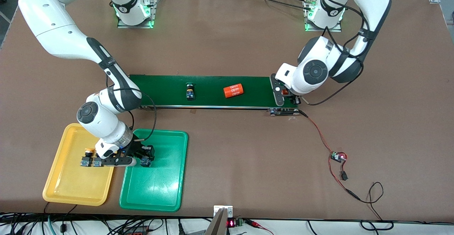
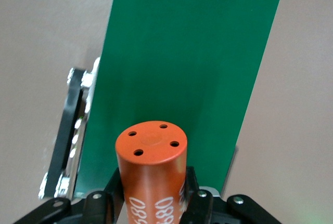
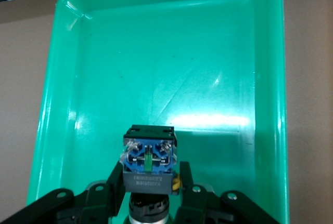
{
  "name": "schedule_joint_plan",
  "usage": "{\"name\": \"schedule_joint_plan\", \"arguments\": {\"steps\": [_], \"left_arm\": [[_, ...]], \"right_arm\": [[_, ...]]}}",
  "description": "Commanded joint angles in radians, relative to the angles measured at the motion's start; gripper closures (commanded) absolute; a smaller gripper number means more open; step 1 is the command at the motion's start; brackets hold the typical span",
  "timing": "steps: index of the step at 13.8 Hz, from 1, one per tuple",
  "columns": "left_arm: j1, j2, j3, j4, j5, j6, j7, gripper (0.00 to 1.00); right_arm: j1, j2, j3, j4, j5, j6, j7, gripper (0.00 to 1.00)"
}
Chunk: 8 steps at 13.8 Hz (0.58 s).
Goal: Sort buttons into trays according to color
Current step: 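Carry the button to the green tray while the left gripper places the cylinder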
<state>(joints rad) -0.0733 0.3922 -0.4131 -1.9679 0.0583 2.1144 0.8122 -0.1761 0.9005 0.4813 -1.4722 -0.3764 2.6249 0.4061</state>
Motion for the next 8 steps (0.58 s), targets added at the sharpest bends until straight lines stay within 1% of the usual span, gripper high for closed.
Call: {"name": "schedule_joint_plan", "arguments": {"steps": [1, 2, 3, 4, 5, 7, 8], "left_arm": [[-0.013, 0.014, -0.007, 0.001, 0.009, 0.024, 0.018, 0.83], [-0.017, 0.016, -0.007, 0.001, 0.009, 0.024, 0.018, 0.68], [-0.017, 0.014, -0.007, 0.0, 0.009, 0.024, 0.021, 0.01], [-0.017, 0.01, -0.009, -0.005, 0.009, 0.022, 0.022, 0.0], [-0.017, -0.004, -0.009, -0.003, 0.009, 0.013, 0.022, 0.0], [-0.008, -0.038, 0.0, 0.001, 0.008, 0.01, 0.019, 0.0], [-0.002, -0.062, 0.013, 0.004, 0.003, -0.013, 0.021, 0.0]], "right_arm": [[0.014, 0.011, -0.01, 0.023, -0.018, 0.012, 0.01, 0.22], [0.015, 0.009, -0.009, 0.021, -0.015, 0.012, 0.01, 0.11], [0.017, 0.003, -0.009, 0.02, -0.013, 0.012, 0.01, 0.0], [0.017, -0.006, -0.009, 0.013, -0.013, 0.011, 0.01, 0.0], [0.012, -0.04, -0.009, -0.025, -0.013, 0.01, 0.01, 0.0], [0.007, -0.141, -0.009, -0.133, -0.003, -0.002, 0.019, 0.0], [0.004, -0.213, -0.009, -0.216, -0.001, -0.009, 0.058, 0.0]]}}
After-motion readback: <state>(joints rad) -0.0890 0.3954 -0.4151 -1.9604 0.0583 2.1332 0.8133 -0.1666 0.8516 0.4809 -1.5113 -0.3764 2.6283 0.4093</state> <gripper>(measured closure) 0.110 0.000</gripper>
